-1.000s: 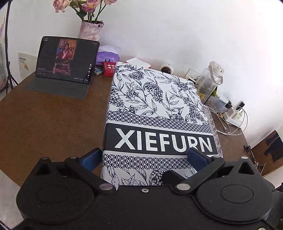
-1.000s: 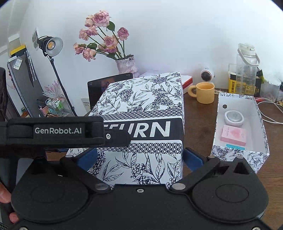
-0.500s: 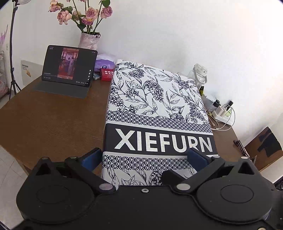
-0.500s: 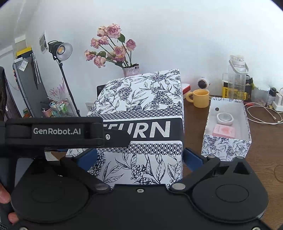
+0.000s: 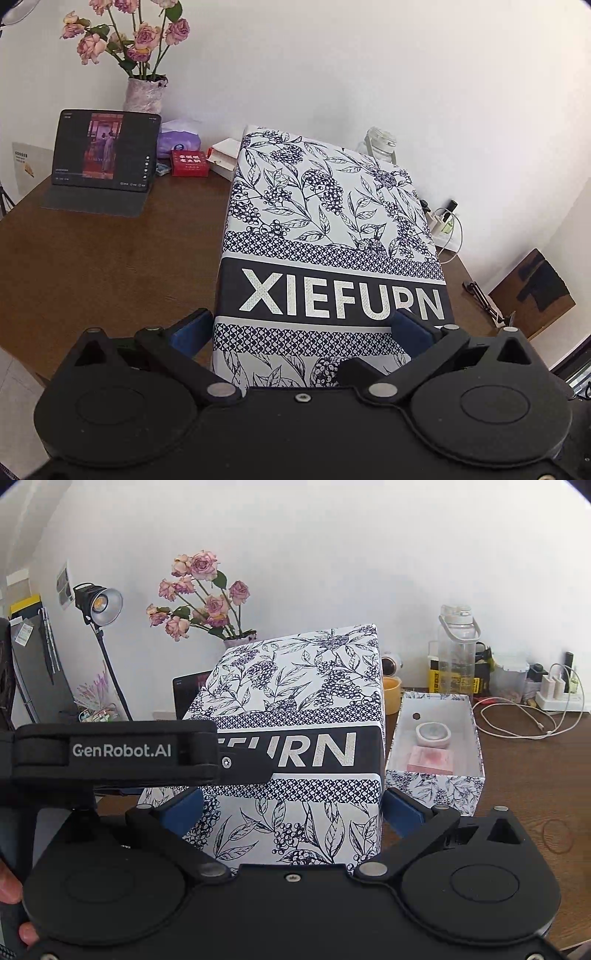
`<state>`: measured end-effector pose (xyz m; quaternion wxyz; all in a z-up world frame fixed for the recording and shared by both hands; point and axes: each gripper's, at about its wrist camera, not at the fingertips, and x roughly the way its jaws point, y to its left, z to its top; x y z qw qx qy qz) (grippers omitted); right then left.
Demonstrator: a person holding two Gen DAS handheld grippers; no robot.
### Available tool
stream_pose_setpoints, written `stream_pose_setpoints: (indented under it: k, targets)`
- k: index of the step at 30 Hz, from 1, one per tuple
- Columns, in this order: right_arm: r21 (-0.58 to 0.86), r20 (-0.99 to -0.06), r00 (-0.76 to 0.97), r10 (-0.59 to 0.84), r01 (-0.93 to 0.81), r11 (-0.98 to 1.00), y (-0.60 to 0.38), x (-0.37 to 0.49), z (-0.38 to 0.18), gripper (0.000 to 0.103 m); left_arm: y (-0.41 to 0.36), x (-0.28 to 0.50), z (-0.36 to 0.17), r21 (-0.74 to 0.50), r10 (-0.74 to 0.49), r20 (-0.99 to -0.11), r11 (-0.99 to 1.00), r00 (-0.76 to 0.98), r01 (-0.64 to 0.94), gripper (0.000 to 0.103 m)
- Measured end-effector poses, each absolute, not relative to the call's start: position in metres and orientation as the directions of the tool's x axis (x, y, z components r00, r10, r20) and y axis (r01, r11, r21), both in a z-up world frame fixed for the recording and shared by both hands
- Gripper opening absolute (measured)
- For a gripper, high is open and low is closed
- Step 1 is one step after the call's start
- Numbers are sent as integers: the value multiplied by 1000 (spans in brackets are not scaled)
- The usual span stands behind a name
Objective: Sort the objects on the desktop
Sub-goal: 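Lift the XIEFURN lid with both grippers and carry it over the open box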
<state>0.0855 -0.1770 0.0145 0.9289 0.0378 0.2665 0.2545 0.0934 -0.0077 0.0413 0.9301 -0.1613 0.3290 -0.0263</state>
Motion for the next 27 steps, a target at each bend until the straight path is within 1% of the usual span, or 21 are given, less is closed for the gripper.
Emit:
stream_pose_setpoints:
  k: [8,18,27]
  targets:
    - [210,-479,767,426,-371,904,-196,124,10,103,-27,146,32,-324,-225,-612,946,759,20,103]
    - [201,-493,796,352,-290,936,-217,210,-13,103,-46,239,6,-344,-308,-633,934,710,99,102]
    - [225,-512,791,335,-253,941,-233,289,-45,103,-53,325,-31,-364,-342,-657,924,672,114,102]
